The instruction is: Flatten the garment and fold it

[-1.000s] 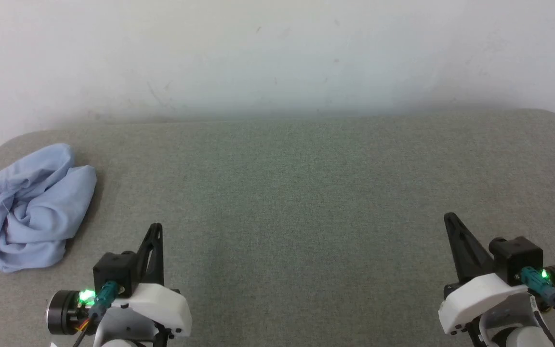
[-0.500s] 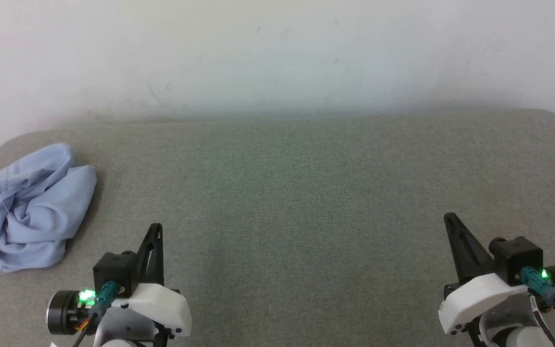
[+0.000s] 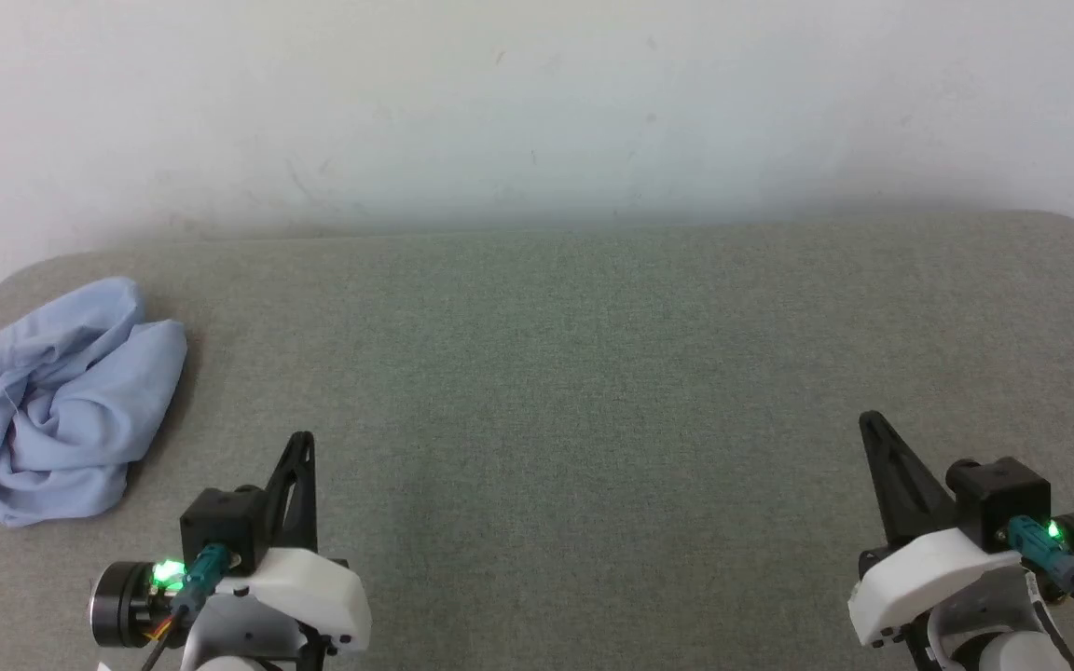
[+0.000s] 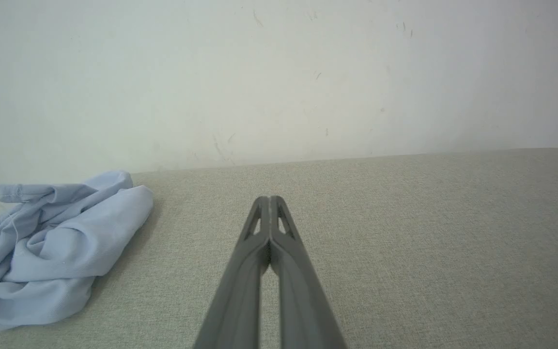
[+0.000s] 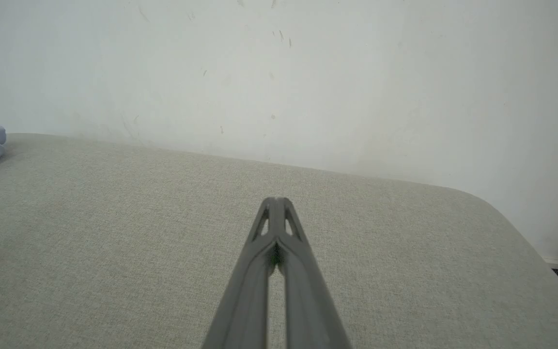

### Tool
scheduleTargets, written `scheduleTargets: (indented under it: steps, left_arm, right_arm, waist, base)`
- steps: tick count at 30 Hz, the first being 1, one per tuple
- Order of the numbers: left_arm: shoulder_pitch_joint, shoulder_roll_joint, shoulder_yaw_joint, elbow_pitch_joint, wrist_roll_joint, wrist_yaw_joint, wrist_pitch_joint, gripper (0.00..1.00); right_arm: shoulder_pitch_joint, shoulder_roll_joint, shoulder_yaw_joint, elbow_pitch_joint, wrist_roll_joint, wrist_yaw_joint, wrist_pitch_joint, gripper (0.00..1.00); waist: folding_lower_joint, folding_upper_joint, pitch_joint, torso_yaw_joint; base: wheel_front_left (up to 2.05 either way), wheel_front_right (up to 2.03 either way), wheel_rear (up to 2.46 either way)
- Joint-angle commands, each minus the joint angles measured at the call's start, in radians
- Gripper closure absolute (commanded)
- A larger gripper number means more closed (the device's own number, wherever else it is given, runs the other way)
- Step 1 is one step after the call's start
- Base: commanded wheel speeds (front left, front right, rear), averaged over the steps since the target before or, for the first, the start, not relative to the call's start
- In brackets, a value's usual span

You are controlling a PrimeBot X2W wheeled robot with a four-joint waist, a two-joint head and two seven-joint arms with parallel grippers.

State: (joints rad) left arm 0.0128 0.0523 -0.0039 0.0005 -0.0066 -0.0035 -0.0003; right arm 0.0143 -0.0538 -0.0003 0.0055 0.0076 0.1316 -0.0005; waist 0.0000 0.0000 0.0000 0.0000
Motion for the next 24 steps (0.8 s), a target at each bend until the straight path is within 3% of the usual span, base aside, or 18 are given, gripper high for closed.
scheduleTargets:
  steps: [1, 5, 6, 24]
  left_arm:
    - [-0.013, -0.002, 0.004, 0.0, 0.007, 0.004, 0.0, 1.0]
    - [-0.013, -0.002, 0.004, 0.0, 0.007, 0.004, 0.0, 1.0]
    - [0.0, 0.0, 0.0, 0.0, 0.0, 0.0, 0.0, 0.0]
    - [0.0, 0.0, -0.02, 0.014, -0.021, 0.014, -0.031, 0.0]
  right_arm:
    - [-0.014, 0.004, 0.0, -0.005, -0.008, -0.001, 0.0, 1.0]
    - [-0.014, 0.004, 0.0, -0.005, -0.008, -0.001, 0.0, 1.0]
    - [0.0, 0.0, 0.0, 0.0, 0.0, 0.0, 0.0, 0.0]
    - [0.001, 0.0, -0.014, 0.006, 0.011, 0.0, -0.031, 0.0]
  waist:
    - [0.0, 0.0, 0.0, 0.0]
    - [0.0, 0.0, 0.0, 0.0]
    - [0.0, 0.0, 0.0, 0.0]
    - [0.0, 0.0, 0.0, 0.008]
  base:
    - [0.0, 0.0, 0.0]
    - [0.0, 0.0, 0.0]
    - [0.0, 0.0, 0.0]
    - [0.0, 0.0, 0.0]
